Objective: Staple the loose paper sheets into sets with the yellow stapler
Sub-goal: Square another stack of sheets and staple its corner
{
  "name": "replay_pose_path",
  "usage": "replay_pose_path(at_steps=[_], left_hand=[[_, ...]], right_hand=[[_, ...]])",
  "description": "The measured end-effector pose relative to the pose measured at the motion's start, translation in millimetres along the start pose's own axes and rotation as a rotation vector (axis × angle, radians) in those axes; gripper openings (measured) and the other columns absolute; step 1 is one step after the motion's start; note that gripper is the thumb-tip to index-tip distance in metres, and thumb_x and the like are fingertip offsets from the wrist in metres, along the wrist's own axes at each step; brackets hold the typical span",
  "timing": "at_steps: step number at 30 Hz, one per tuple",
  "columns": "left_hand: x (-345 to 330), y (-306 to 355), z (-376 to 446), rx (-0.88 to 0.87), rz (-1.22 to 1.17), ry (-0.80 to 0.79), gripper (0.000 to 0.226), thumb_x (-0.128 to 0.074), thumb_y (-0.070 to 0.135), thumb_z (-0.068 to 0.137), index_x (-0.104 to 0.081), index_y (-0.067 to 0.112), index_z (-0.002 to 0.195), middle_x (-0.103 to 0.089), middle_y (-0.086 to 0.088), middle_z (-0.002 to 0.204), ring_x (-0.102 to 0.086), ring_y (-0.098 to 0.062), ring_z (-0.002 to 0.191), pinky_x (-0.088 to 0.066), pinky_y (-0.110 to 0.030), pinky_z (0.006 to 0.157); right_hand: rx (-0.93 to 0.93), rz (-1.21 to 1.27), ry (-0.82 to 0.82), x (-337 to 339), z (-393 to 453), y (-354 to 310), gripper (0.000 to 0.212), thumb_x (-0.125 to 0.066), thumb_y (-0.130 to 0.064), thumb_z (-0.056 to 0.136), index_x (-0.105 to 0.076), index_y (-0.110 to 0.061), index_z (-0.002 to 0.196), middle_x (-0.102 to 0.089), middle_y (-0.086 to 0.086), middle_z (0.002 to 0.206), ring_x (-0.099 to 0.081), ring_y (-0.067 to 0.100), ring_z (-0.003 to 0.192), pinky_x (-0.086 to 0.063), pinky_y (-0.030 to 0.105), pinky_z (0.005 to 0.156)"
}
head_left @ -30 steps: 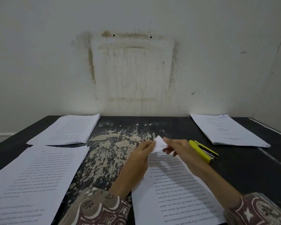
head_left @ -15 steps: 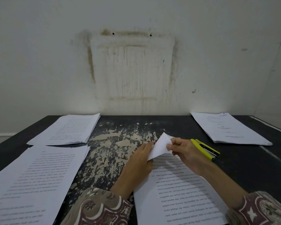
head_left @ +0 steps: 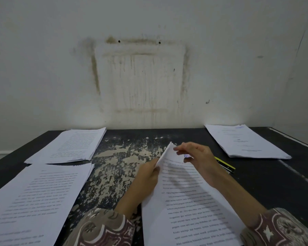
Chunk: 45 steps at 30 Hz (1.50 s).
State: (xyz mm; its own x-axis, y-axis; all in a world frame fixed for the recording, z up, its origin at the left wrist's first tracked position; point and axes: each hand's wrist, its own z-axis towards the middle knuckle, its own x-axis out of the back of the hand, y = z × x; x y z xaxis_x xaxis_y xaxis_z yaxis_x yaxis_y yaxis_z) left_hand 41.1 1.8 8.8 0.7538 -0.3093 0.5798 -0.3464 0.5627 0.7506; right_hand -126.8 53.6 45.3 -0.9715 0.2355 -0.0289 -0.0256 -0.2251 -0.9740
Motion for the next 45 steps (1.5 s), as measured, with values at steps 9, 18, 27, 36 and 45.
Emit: replay_pose_path(at_steps=[9, 18, 27, 36, 45], left_hand=[[42.0, 43.2, 9.5, 0.249, -0.602, 0.278, 0.009, -0.051, 0.011, 0.091, -0.055, 0.018, 0.086, -0.065, -0.003, 0.083, -0.063, -0.016, 0.067, -0.051, -0.021, 0.045], [18.7, 73.7, 92.5, 0.284, -0.768, 0.328, 0.023, -0.051, 0.003, 0.090, -0.054, 0.004, 0.113, -0.062, -0.012, 0.104, -0.059, -0.026, 0.085, -0.049, -0.037, 0.079], [-64.9, 85.3, 155.7, 0.370, -0.817, 0.094, 0.025, -0.050, 0.000, 0.090, -0.053, -0.003, 0.115, -0.060, -0.015, 0.107, -0.058, -0.026, 0.089, -0.048, -0.038, 0.080], [-151.8, 74.8, 183.8, 0.365, -0.371, -0.209, 0.008, -0.052, -0.004, 0.086, -0.052, -0.002, 0.093, -0.059, -0.010, 0.076, -0.058, -0.013, 0.050, -0.046, -0.018, 0.040], [-198.5, 70.4, 207.6, 0.241, -0.131, -0.156, 0.025, -0.049, -0.004, 0.083, -0.039, 0.009, 0.065, -0.051, -0.008, 0.082, -0.050, -0.012, 0.063, -0.041, -0.022, 0.054]], right_hand=[[-0.141, -0.204, 0.199, 67.4, 2.1, -14.6, 0.043, -0.058, -0.025, 0.089, -0.045, -0.019, 0.129, -0.052, 0.001, 0.122, -0.051, 0.018, 0.111, -0.044, 0.024, 0.086], [-0.365, -0.266, -0.072, 133.6, -13.2, -13.1, 0.023, -0.049, -0.009, 0.092, -0.060, -0.012, 0.112, -0.066, 0.009, 0.103, -0.065, 0.016, 0.081, -0.053, 0.025, 0.064], [-0.249, -0.265, 0.458, 211.8, 7.0, -14.1, 0.019, -0.048, 0.006, 0.089, -0.060, -0.008, 0.088, -0.062, 0.011, 0.089, -0.058, 0.021, 0.079, -0.044, 0.030, 0.058], [-0.280, -0.473, 0.713, 279.9, 45.5, 2.4, 0.026, -0.041, 0.013, 0.087, -0.061, 0.004, 0.101, -0.058, 0.016, 0.102, -0.050, 0.026, 0.089, -0.041, 0.031, 0.066], [-0.288, -0.741, 0.766, 307.7, 66.6, 33.3, 0.032, -0.035, 0.014, 0.082, -0.059, 0.010, 0.103, -0.058, 0.018, 0.102, -0.048, 0.026, 0.089, -0.035, 0.031, 0.075]])
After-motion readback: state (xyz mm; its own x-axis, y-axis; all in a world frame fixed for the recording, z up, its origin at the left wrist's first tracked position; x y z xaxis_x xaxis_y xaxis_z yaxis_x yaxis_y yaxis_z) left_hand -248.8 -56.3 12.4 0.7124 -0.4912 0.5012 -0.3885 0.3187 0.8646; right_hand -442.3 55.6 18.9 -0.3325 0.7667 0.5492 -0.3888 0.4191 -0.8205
